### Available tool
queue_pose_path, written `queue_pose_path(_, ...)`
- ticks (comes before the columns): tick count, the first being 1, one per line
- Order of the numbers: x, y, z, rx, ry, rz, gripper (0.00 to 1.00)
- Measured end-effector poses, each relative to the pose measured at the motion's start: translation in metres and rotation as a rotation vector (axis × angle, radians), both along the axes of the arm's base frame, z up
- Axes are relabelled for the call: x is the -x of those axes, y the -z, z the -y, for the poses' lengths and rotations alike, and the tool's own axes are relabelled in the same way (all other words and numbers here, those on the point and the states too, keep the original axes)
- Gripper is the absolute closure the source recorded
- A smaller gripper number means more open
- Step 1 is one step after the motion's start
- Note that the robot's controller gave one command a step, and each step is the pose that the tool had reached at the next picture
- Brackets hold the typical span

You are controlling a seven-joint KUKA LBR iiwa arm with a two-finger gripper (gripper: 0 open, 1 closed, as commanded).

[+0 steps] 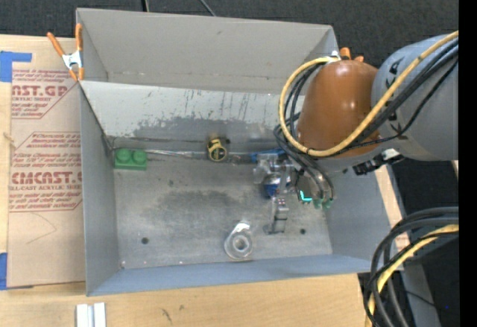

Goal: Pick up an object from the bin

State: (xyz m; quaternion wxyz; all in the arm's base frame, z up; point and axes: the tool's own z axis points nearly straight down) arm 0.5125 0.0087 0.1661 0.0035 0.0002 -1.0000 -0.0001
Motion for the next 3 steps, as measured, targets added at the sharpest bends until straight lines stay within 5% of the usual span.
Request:
queue_pose_path(1, -0.062, 0.085, 0.069, 0.000, -0.364, 0.006, 0.00)
queue_pose_path(2, -0.070, 0.097, 0.086, -0.002, -0.612, 0.009, 0.00)
queue_pose_path(3, -0.070, 0.096, 0.085, -0.003, -0.611, 0.009, 1.00)
